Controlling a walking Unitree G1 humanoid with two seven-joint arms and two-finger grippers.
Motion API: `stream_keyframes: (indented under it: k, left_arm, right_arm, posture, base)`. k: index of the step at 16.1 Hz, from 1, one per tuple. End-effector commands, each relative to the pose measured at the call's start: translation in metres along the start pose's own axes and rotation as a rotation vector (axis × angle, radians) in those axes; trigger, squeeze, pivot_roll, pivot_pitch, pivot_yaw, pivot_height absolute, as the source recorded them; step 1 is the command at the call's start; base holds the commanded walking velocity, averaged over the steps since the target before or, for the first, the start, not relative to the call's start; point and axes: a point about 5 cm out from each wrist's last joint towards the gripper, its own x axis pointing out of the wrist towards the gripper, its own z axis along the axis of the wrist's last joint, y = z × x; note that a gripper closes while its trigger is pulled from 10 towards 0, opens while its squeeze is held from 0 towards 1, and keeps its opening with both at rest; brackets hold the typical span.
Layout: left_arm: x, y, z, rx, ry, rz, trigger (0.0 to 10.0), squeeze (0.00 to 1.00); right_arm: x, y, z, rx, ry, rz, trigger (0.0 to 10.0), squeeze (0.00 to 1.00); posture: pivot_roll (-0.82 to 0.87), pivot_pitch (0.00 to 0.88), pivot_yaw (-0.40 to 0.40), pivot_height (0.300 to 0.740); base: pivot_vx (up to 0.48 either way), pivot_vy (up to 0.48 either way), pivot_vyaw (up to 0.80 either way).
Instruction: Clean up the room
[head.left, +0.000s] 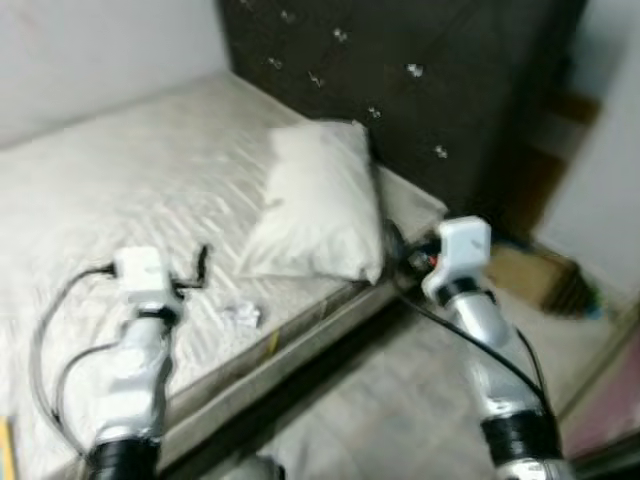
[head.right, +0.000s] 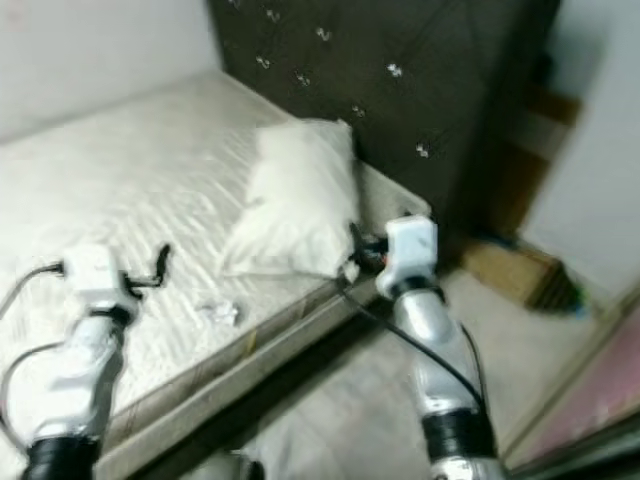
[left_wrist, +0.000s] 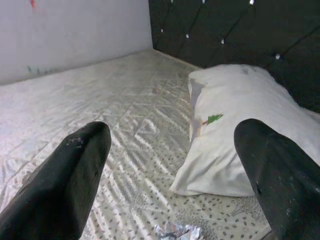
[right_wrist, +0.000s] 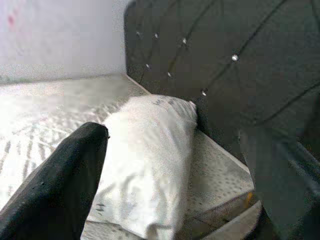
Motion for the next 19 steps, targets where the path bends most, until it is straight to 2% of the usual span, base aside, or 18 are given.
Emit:
stream_keyframes:
  k: [1,2,3,4,7,9,12,13,16,17,19]
  left_arm:
    - [0.001,0.001,-0.001,-0.019,0.005,-0.003,10.0,0.00]
    - [0.001,-0.005,0.000,-0.042,-0.004,-0.021,10.0,0.00]
    - [0.003,-0.006,0.000,-0.035,-0.019,-0.013,10.0,0.00]
    - [0.002,-0.007,0.000,-0.063,-0.020,-0.001,10.0,0.00]
    - [-0.003,-0.001,-0.007,-0.055,-0.005,0.042,10.0,0.00]
    - [-0.008,-0.001,-0.007,-0.090,-0.007,0.035,10.0,0.00]
    - [-0.013,0.000,-0.010,-0.097,0.007,0.024,10.0,0.00]
    - [-0.021,-0.001,-0.015,-0.161,0.027,0.030,10.0,0.00]
    - [-0.035,-0.011,-0.013,-0.105,0.025,-0.030,10.0,0.00]
    - [-0.038,-0.009,-0.012,-0.144,0.026,-0.033,10.0,0.00]
    - [-0.040,-0.007,-0.013,-0.159,0.029,-0.035,10.0,0.00]
  right_arm:
    - [0.005,0.009,0.006,0.007,-0.028,0.032,10.0,0.00]
    - [0.005,0.008,0.009,0.000,-0.035,0.043,10.0,0.00]
    - [0.005,0.007,0.008,-0.003,-0.037,0.047,10.0,0.00]
    - [0.005,0.005,0.006,-0.010,-0.030,0.050,10.0,0.00]
    - [0.001,0.009,0.003,-0.016,-0.021,0.063,10.0,0.00]
    - [-0.005,0.012,0.001,-0.011,-0.017,0.075,10.0,0.00]
    - [-0.005,0.016,0.004,-0.002,-0.023,0.093,10.0,0.00]
    - [-0.008,0.017,0.007,0.007,-0.044,0.091,10.0,0.00]
    - [-0.014,0.010,0.000,0.022,-0.014,0.053,10.0,0.00]
    - [-0.016,0.011,-0.001,0.024,-0.011,0.053,10.0,0.00]
    - [-0.019,0.014,-0.001,0.032,-0.012,0.046,10.0,0.00]
  posture:
    - [0.01,0.000,-0.017,0.740]
    - [0.01,0.000,-0.023,0.740]
    - [0.02,0.000,-0.024,0.740]
    - [0.02,0.000,-0.025,0.740]
    - [0.01,0.000,-0.031,0.740]
    - [0.01,0.000,-0.034,0.740]
    - [0.02,0.000,-0.035,0.740]
    - [0.02,0.000,-0.032,0.740]
    - [0.04,0.034,-0.035,0.740]
    - [0.04,0.045,-0.029,0.740]
    - [0.02,0.050,-0.028,0.740]
  base:
    - [0.000,0.000,0.79]
    - [0.000,0.000,0.79]
    - [0.000,0.000,0.79]
    - [0.000,0.000,0.79]
    - [0.000,0.000,0.79]
    - [0.000,0.000,0.79]
    - [0.000,0.000,0.78]
    - [0.000,0.000,0.00]
    - [0.000,0.000,0.00]
    - [0.000,0.000,0.00]
    - [0.000,0.000,0.00]
